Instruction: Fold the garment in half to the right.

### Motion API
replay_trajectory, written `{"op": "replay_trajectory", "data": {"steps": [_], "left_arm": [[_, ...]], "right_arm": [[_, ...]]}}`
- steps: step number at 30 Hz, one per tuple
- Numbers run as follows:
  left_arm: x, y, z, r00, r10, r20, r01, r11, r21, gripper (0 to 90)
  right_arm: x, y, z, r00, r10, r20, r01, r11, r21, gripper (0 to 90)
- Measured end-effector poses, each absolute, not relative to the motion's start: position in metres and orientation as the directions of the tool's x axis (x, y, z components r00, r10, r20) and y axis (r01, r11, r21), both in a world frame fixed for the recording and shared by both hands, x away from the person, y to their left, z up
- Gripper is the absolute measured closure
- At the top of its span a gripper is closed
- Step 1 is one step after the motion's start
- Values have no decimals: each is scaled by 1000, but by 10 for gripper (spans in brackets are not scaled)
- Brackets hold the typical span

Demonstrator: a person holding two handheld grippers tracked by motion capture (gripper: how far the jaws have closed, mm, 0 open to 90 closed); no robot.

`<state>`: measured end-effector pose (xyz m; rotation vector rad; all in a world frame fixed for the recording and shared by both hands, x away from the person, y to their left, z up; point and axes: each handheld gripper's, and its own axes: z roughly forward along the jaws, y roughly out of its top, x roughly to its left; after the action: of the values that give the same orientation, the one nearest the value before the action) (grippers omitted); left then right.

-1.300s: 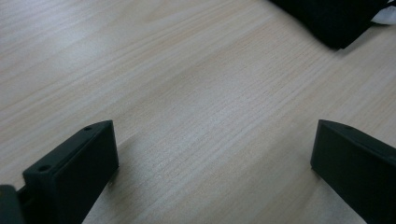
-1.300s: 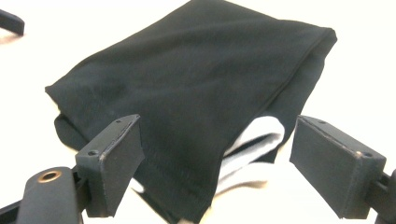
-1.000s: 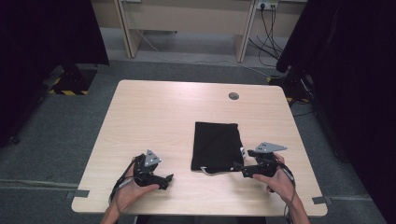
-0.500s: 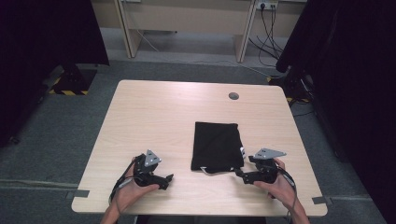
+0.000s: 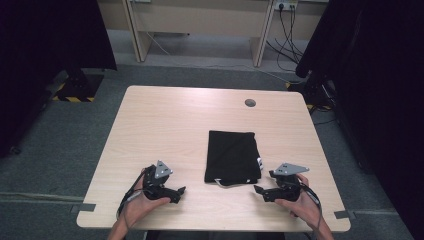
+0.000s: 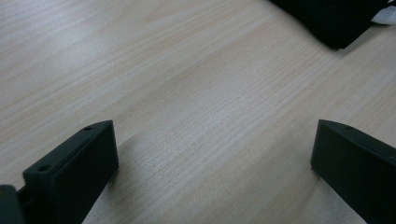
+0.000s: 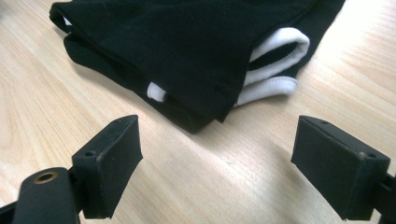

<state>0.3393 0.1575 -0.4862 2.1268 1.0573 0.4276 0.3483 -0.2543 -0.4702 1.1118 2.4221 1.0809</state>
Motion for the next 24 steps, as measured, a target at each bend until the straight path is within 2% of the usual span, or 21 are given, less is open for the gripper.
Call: {"op": "replay_trajectory", "data": {"steps": [14, 24], "left_arm": [[339, 158, -486, 611, 792, -18, 556, -413, 721, 0], [339, 158, -486, 613, 790, -18, 556, -415, 720, 0]], "right_arm": [[342, -262, -476, -654, 756, -1, 544, 472, 693, 155], [332, -267, -478, -654, 756, 1, 540, 466, 701, 137]]}}
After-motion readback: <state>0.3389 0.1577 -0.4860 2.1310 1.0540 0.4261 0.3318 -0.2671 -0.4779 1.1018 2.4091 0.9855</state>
